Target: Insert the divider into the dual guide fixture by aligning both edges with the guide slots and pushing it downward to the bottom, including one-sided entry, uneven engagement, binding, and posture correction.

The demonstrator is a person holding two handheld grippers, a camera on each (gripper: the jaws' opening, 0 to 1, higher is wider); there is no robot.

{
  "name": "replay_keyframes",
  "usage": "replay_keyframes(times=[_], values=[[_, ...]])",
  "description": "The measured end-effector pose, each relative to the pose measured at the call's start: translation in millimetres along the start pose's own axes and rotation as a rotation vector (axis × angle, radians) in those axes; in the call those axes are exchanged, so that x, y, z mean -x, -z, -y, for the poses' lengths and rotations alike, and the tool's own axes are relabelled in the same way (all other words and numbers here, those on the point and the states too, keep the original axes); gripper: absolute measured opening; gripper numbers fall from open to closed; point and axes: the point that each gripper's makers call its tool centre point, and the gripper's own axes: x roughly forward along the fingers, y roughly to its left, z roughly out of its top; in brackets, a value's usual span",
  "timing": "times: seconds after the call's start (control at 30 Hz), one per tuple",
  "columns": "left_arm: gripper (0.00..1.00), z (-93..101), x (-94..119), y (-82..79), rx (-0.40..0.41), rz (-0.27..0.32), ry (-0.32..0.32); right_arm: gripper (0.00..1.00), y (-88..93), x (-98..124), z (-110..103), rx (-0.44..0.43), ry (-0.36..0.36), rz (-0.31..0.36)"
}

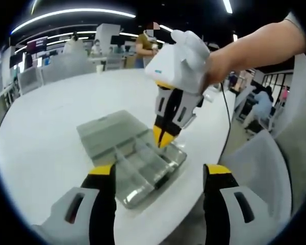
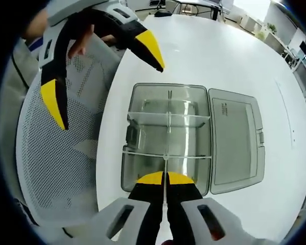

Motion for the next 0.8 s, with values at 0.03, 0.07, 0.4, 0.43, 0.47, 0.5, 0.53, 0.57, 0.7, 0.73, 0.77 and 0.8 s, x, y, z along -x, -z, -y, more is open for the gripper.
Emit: replay_keyframes(times=[0.03, 0.07, 0.4, 0.43, 0.47, 0.5, 0.53, 0.57, 0.7, 0.73, 0.77, 0.8], values=[[0.67, -0.1, 0.0, 0.2, 0.0, 0.0, 0.0, 0.0, 0.1, -0.6, -0.1, -0.001, 0.0, -0.001], [0.67, -0.2, 0.0, 0.4, -0.001, -0.001, 0.0, 0.0, 0.3, -1.2, -0.1, -0.001, 0.001, -0.001], [0.67, -0.3, 0.3, 1.6, 0.001, -0.005, -0.001, 0.0, 2.0, -6.8, -0.3, -0.004, 0.001, -0.01], [0.67, -0.5, 0.4, 1.6, 0.001, -0.005, -0.002, 0.0, 2.1, -7.3, -0.4, -0.005, 0.001, -0.01], [0.67, -0.8, 0.5, 1.6, 0.002, -0.005, -0.002, 0.0, 2.4, -8.0, -0.4, -0.007, 0.002, -0.01], [0.67, -0.9, 0.6, 1.6, 0.002, -0.005, -0.002, 0.0, 2.4, -8.5, -0.5, -0.008, 0.002, -0.01], [0.67, -1.0, 0.8, 1.7, 0.0, -0.006, -0.003, 0.0, 2.6, -9.2, -0.5, -0.007, 0.004, -0.012], [0.67, -1.0, 1.0, 1.8, 0.001, -0.007, -0.003, 0.0, 2.8, -9.6, -0.6, -0.006, 0.005, -0.014], [0.67, -1.6, 1.7, 2.2, 0.0, -0.009, -0.004, 0.0, 2.6, -9.1, -0.4, -0.006, 0.006, -0.012], [0.67, -1.8, 1.9, 2.2, -0.001, -0.009, -0.004, 0.0, 2.7, -9.1, -0.4, -0.006, 0.006, -0.013], [0.67, -1.6, 1.9, 2.0, -0.001, -0.009, -0.004, 0.0, 2.8, -9.2, -0.4, -0.002, 0.009, -0.015], [0.67, -1.4, 1.9, 2.1, -0.001, -0.009, -0.004, 0.0, 2.7, -9.1, -0.6, 0.003, 0.011, -0.017]])
